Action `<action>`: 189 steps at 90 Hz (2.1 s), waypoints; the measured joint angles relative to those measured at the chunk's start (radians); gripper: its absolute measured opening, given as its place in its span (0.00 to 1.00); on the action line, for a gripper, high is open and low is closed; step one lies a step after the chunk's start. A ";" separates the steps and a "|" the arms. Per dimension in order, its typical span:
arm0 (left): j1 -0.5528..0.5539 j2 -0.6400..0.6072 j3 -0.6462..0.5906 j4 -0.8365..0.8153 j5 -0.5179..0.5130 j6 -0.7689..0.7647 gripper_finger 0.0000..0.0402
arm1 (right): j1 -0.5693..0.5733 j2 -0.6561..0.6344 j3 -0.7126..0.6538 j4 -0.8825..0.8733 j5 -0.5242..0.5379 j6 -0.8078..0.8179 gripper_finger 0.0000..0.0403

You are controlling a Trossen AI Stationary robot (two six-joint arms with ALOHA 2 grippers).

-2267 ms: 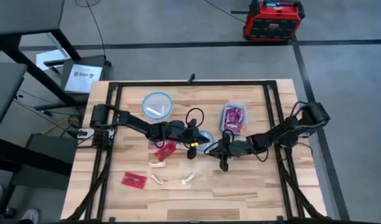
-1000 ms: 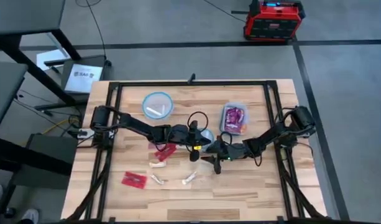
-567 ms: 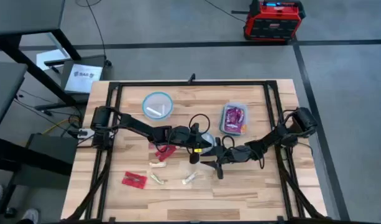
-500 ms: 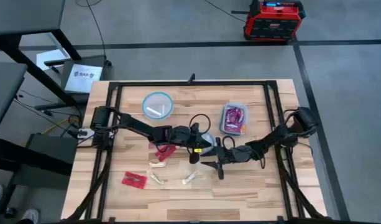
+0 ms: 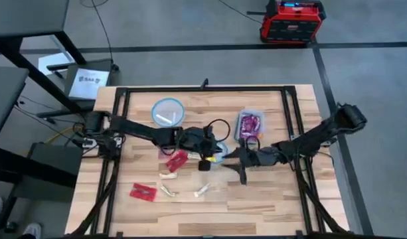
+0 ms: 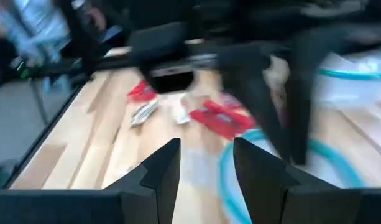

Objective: Sort candy
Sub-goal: Open the center transparent bin

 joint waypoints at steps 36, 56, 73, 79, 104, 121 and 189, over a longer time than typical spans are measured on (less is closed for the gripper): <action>0.085 -0.103 -0.195 -0.073 0.004 -0.131 0.03 | -0.082 0.102 -0.001 -0.021 -0.064 0.131 0.33; 0.063 -0.105 -0.250 0.062 0.158 -0.192 0.03 | -0.093 0.108 -0.001 -0.035 -0.089 0.084 0.33; 0.008 -0.068 -0.273 0.077 0.205 -0.242 0.03 | -0.145 0.108 -0.001 -0.035 -0.092 0.071 0.33; -0.010 -0.051 -0.264 0.094 0.205 -0.254 0.03 | -0.166 0.108 -0.001 -0.033 -0.115 0.071 0.33; -0.051 -0.035 -0.257 0.058 0.206 -0.264 0.03 | -0.199 0.088 0.049 -0.035 -0.142 -0.054 0.33; -0.052 -0.103 -0.178 -0.112 0.188 -0.237 0.03 | -0.148 0.001 0.080 -0.166 -0.165 -0.086 0.33; -0.065 -0.076 -0.173 -0.076 0.047 -0.229 0.03 | -0.171 0.059 0.080 -0.279 -0.139 -0.023 0.33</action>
